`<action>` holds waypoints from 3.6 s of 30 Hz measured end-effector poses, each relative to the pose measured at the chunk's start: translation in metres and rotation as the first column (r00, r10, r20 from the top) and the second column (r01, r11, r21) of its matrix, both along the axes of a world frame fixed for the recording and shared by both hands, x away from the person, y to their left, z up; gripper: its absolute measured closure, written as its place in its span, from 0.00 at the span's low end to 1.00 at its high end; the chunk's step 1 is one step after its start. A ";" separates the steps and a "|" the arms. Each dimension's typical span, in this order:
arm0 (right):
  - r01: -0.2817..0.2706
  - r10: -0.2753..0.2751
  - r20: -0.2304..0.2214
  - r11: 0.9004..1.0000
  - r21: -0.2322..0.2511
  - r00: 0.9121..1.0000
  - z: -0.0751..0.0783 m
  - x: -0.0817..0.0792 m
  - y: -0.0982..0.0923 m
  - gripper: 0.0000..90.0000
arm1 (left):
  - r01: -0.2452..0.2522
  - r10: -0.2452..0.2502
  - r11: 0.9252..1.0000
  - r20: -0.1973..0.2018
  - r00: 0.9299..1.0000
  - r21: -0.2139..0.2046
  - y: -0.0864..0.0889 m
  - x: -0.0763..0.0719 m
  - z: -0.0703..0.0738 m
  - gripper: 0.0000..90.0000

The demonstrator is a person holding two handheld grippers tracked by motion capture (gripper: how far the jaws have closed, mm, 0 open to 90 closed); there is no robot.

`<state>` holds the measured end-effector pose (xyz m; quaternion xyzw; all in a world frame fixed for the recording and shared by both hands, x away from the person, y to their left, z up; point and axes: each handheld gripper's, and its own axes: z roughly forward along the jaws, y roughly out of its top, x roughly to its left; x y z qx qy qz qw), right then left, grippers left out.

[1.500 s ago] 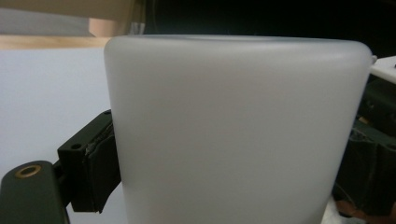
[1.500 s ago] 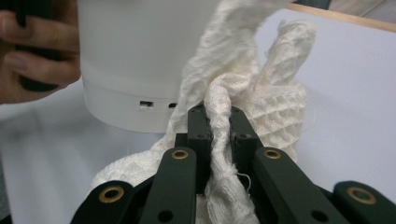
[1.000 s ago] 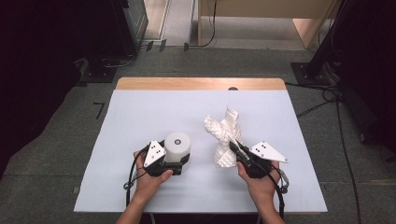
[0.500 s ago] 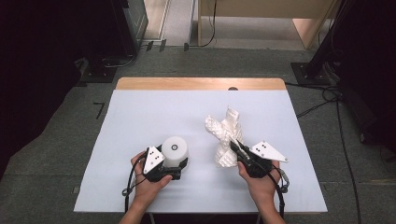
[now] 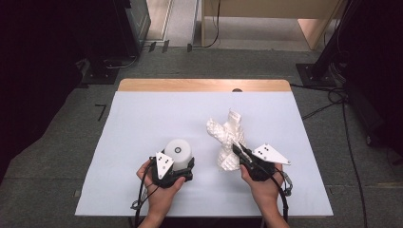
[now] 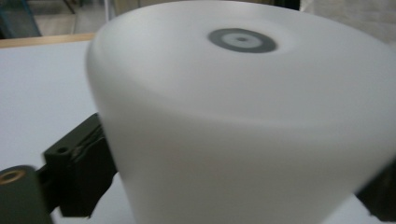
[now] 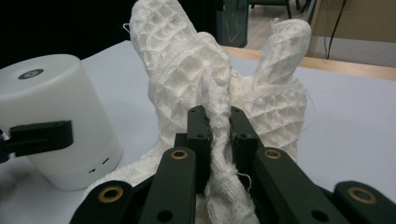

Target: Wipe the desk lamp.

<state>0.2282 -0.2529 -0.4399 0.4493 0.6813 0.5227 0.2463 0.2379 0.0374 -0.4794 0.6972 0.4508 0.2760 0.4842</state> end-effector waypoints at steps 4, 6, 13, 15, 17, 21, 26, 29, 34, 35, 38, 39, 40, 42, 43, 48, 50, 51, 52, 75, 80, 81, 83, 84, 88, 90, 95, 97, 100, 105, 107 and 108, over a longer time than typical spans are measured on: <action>-0.023 0.023 0.005 1.000 -0.002 1.000 0.000 -0.002 0.005 0.92 | 0.088 -0.088 0.996 0.000 0.996 -0.007 0.006 0.003 0.001 0.09; -0.039 0.039 0.019 0.999 0.002 0.999 0.002 -0.003 0.006 0.92 | 0.214 -0.217 0.972 -0.026 0.976 -0.100 0.015 0.009 0.003 0.09; -0.141 0.136 0.127 0.990 0.028 0.983 0.024 -0.018 0.018 0.92 | 0.477 -0.499 0.842 -0.028 0.866 -0.252 0.024 0.017 0.017 0.09; -0.173 0.167 0.156 0.985 0.025 0.974 0.031 -0.024 0.024 0.92 | 0.504 -0.527 0.825 -0.024 0.850 -0.255 0.022 0.016 0.020 0.09; -0.207 0.201 0.171 0.978 0.014 0.965 0.034 -0.028 0.031 0.92 | 0.520 -0.544 0.810 -0.018 0.839 -0.271 0.020 0.015 0.023 0.09; -0.254 0.256 0.160 0.967 -0.036 0.953 0.029 -0.032 0.047 0.92 | 0.526 -0.555 0.796 -0.014 0.832 -0.299 0.017 0.013 0.028 0.09; -0.278 0.283 0.101 0.959 -0.064 0.954 0.014 -0.029 0.057 0.92 | 0.503 -0.532 0.794 0.009 0.846 -0.340 0.027 0.015 0.037 0.09; -0.303 0.308 0.044 0.948 -0.092 0.950 0.000 -0.027 0.064 0.92 | 0.472 -0.504 0.795 0.018 0.863 -0.380 0.038 0.020 0.039 0.09; -0.329 0.328 -0.028 0.938 -0.107 0.944 -0.015 -0.025 0.077 0.92 | 0.444 -0.480 0.809 0.003 0.877 -0.386 0.048 0.023 0.038 0.09; -0.323 0.323 -0.025 0.940 -0.107 0.946 -0.015 -0.025 0.077 0.92 | 0.447 -0.482 0.810 0.001 0.876 -0.379 0.046 0.023 0.038 0.09; -0.309 0.311 0.003 0.946 -0.094 0.950 -0.007 -0.025 0.073 0.92 | 0.464 -0.497 0.816 -0.008 0.868 -0.345 0.039 0.021 0.036 0.09; -0.303 0.305 0.016 0.949 -0.084 0.952 -0.004 -0.025 0.071 0.92 | 0.473 -0.505 0.816 -0.011 0.863 -0.333 0.035 0.020 0.035 0.09; -0.293 0.296 0.028 0.953 -0.074 0.955 0.000 -0.026 0.068 0.92 | 0.482 -0.513 0.816 -0.016 0.858 -0.318 0.031 0.019 0.033 0.09; -0.284 0.287 0.043 0.956 -0.068 0.957 0.003 -0.026 0.066 0.92 | 0.488 -0.520 0.816 -0.024 0.854 -0.311 0.027 0.018 0.031 0.09; -0.272 0.276 0.055 0.960 -0.062 0.960 0.007 -0.027 0.063 0.92 | 0.501 -0.531 0.816 -0.033 0.846 -0.289 0.021 0.016 0.029 0.09; -0.244 0.247 0.091 0.969 -0.040 0.965 0.016 -0.026 0.052 0.92 | 0.512 -0.541 0.815 -0.039 0.840 -0.271 0.012 0.014 0.027 0.09; -0.247 0.250 0.077 0.968 -0.045 0.965 0.011 -0.025 0.053 0.92 | 0.503 -0.533 0.816 -0.035 0.845 -0.285 0.014 0.015 0.028 0.09; -0.248 0.251 0.064 0.967 -0.054 0.966 0.007 -0.024 0.054 0.92 | 0.495 -0.527 0.817 -0.034 0.849 -0.296 0.016 0.016 0.028 0.09; -0.251 0.254 0.049 0.966 -0.061 0.966 0.003 -0.023 0.056 0.92 | 0.492 -0.523 0.818 -0.027 0.852 -0.299 0.019 0.017 0.029 0.09; -0.053 0.054 0.040 0.998 -0.023 0.998 0.007 -0.002 -0.003 0.92 | 0.322 -0.324 0.946 0.059 0.944 0.039 0.025 0.025 0.000 0.09; -0.040 0.041 0.043 0.999 -0.022 0.998 0.008 -0.002 -0.007 0.92 | 0.323 -0.323 0.946 0.059 0.944 0.025 0.031 0.022 -0.003 0.09; -0.037 0.038 0.040 0.999 -0.020 0.998 0.008 -0.002 -0.008 0.92 | 0.307 -0.308 0.951 0.063 0.949 0.019 0.033 0.020 -0.004 0.09; -0.038 0.039 0.040 0.999 -0.019 0.998 0.007 -0.001 -0.009 0.92 | 0.287 -0.288 0.958 0.054 0.956 0.029 0.032 0.018 -0.003 0.09; -0.037 0.038 0.038 0.999 -0.019 0.999 0.007 -0.001 -0.009 0.92 | 0.275 -0.276 0.961 0.052 0.960 0.034 0.031 0.017 -0.003 0.09; -0.034 0.035 0.042 0.999 -0.017 0.998 0.008 -0.001 -0.010 0.92 | 0.221 -0.221 0.975 0.024 0.975 0.025 0.030 0.012 -0.004 0.02; -0.033 0.034 0.042 0.999 -0.019 0.999 0.008 -0.001 -0.011 0.92 | 0.182 -0.183 0.983 0.022 0.983 0.026 0.028 0.011 -0.004 0.02; -0.028 0.029 0.044 0.999 -0.020 0.999 0.008 0.000 -0.013 0.92 | 0.090 -0.090 0.995 -0.019 0.996 0.034 0.013 0.004 -0.003 0.00; -0.029 0.030 0.042 0.999 -0.019 0.999 0.008 0.000 -0.012 0.92 | 0.035 -0.033 0.998 -0.037 0.999 0.048 0.005 0.003 -0.004 0.00; -0.033 0.034 0.037 0.999 -0.014 0.999 0.007 0.000 -0.011 0.92 | -0.025 0.028 0.997 -0.046 0.999 0.067 -0.001 0.004 -0.005 0.01; -0.042 0.043 0.034 0.999 -0.021 0.999 0.006 -0.001 -0.007 0.92 | -0.015 0.018 0.998 -0.045 0.999 0.061 0.002 0.005 -0.006 0.09; -0.046 0.047 0.040 0.999 -0.022 0.998 0.006 -0.001 -0.006 0.92 | 0.046 -0.043 0.998 -0.054 0.998 0.050 0.007 0.007 -0.005 0.09; -0.051 0.052 0.041 0.998 -0.022 0.998 0.006 -0.001 -0.005 0.92 | 0.077 -0.075 0.996 -0.061 0.995 0.038 0.009 0.009 -0.004 0.09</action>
